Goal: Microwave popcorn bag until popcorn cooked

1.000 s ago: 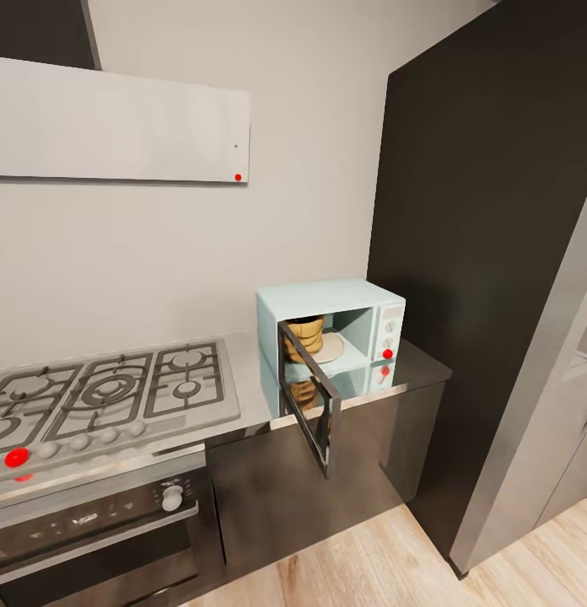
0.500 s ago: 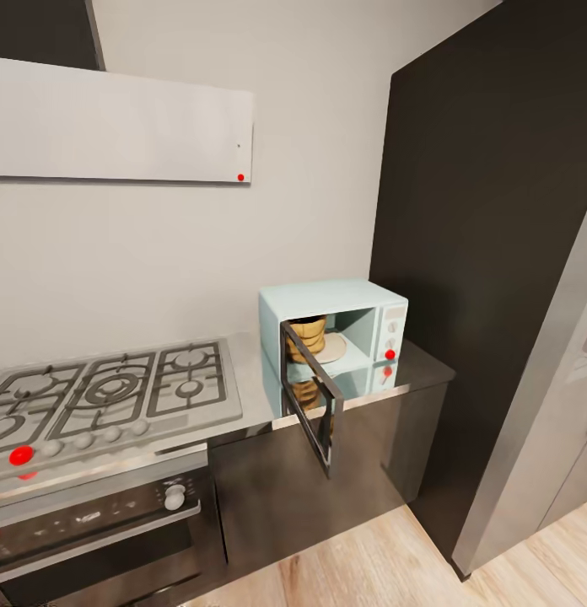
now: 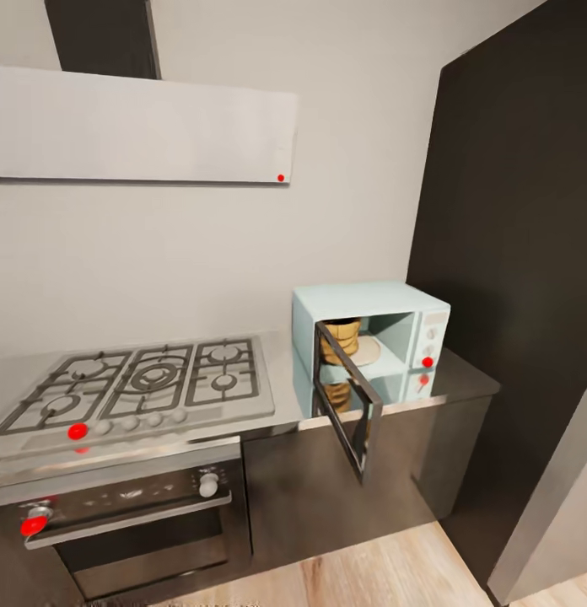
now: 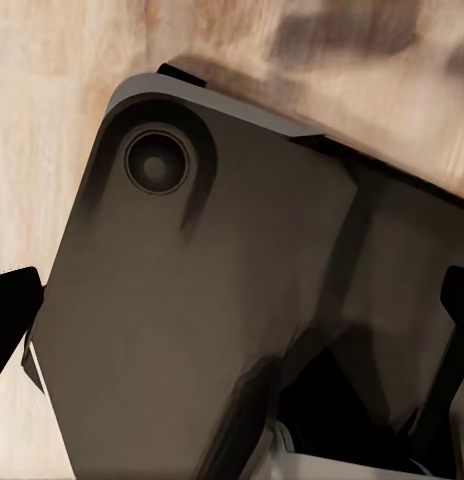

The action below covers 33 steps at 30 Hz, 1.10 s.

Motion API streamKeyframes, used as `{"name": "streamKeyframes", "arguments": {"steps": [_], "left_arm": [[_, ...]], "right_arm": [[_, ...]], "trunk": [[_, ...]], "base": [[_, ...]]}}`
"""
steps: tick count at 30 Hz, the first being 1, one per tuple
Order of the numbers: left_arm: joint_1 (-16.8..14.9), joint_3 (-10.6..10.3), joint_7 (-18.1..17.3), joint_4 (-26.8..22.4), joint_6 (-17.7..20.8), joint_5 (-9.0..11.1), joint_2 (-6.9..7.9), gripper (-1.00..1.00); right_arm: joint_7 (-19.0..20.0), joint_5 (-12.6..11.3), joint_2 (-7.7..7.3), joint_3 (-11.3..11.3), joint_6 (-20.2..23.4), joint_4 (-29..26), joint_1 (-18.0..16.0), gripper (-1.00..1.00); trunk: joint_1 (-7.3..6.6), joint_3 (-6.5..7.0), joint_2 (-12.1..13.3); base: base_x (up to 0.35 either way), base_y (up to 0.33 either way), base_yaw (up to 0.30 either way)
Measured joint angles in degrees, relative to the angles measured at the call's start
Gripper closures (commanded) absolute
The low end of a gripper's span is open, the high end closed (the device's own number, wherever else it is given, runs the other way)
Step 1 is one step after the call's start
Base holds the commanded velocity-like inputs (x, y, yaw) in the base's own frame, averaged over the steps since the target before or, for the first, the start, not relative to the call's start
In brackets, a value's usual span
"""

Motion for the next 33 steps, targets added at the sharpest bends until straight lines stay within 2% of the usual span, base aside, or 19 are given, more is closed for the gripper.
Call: {"name": "streamKeyframes", "arguments": {"steps": [19,24,33], "left_arm": [[0.0,0.0,0.06,0.0,0.08,0.06,0.0,-1.0],[0.0,0.0,0.07,0.01,0.09,0.09,0.0,-1.0],[0.0,0.0,0.07,0.01,0.1,0.08,0.0,-1.0]], "right_arm": [[-0.08,-0.01,0.19,0.0,-0.39,-0.01,0.01,-1.0],[-0.08,-0.05,0.18,0.0,-0.49,-0.02,0.0,-1.0],[-0.1,-0.08,0.09,0.0,-0.46,-0.01,0.0,-1.0]], "trunk": [[0.0,0.0,0.0],[0.01,0.0,-0.01],[0.0,0.0,-0.01]], "base": [[0.0,0.0,0.269],[0.0,-0.066,0.049],[0.0,-0.265,0.002]]}}
